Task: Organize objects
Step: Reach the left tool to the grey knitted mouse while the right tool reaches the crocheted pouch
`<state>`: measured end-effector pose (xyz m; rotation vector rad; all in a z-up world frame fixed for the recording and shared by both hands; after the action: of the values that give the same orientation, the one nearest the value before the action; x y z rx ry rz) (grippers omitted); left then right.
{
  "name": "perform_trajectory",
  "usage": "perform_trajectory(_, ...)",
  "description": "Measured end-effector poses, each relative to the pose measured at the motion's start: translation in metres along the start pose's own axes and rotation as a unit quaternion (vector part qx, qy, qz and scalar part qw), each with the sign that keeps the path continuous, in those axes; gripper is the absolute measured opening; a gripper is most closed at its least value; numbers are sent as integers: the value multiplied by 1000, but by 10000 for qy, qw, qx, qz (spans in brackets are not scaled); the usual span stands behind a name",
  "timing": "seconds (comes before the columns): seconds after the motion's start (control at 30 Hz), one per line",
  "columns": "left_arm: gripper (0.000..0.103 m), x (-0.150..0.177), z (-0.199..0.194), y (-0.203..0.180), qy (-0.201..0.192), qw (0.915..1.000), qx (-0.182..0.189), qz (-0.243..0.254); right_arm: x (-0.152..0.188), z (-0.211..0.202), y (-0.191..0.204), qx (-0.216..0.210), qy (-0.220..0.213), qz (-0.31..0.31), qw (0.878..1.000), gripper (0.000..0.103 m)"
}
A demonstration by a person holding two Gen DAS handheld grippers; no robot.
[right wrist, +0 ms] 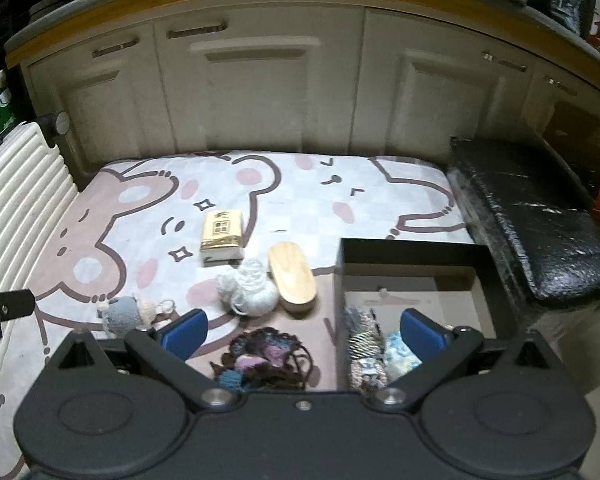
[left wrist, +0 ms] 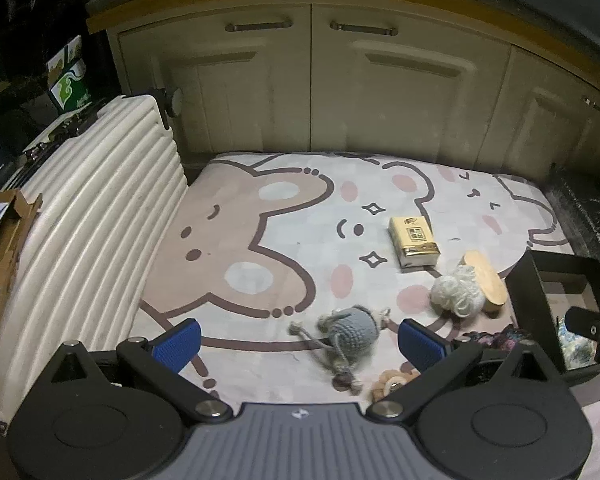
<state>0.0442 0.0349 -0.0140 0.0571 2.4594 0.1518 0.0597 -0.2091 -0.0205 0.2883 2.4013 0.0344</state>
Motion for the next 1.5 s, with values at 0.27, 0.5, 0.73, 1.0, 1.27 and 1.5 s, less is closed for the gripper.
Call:
perform_trajectory(0.27,103,5,9,2,-188,9997,67,106,-1,17,5,-60,175,259,9995,103)
perform_trajectory(0.5,103,4,23,-4,-106,9997,123,199,1,34,8,-59,345,167,9992,103)
perform_trajectory(0.73,103,1,41,-15,80,9993,212,314,-1,44,6,40,386,36,9992,102)
perform_trajectory(1.0,103,-2,65,-23,265,9980,437,385,-1,64,4,-364,933,277,9946,87)
perform_trajectory(1.27,101,-5,85,-26,415,9979,413,265,7,85,16,-516,1402,92,9887,82)
perform_trajectory(1.5,91,-5,102,-24,561,9967,580,79,16,104,30,-446,1680,-384,9840,81)
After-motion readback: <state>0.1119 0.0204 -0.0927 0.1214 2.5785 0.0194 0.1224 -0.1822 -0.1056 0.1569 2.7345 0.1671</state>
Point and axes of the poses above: each gripper's, at about its wrist camera, not at the fingertips, and z roughly the way its jaws point, y to its left, x to its underside, the point moved 1 cm from there along z, roughly the way its jaws point, and after that the axes turned 8 degrees about z, right-handed, at the moved point
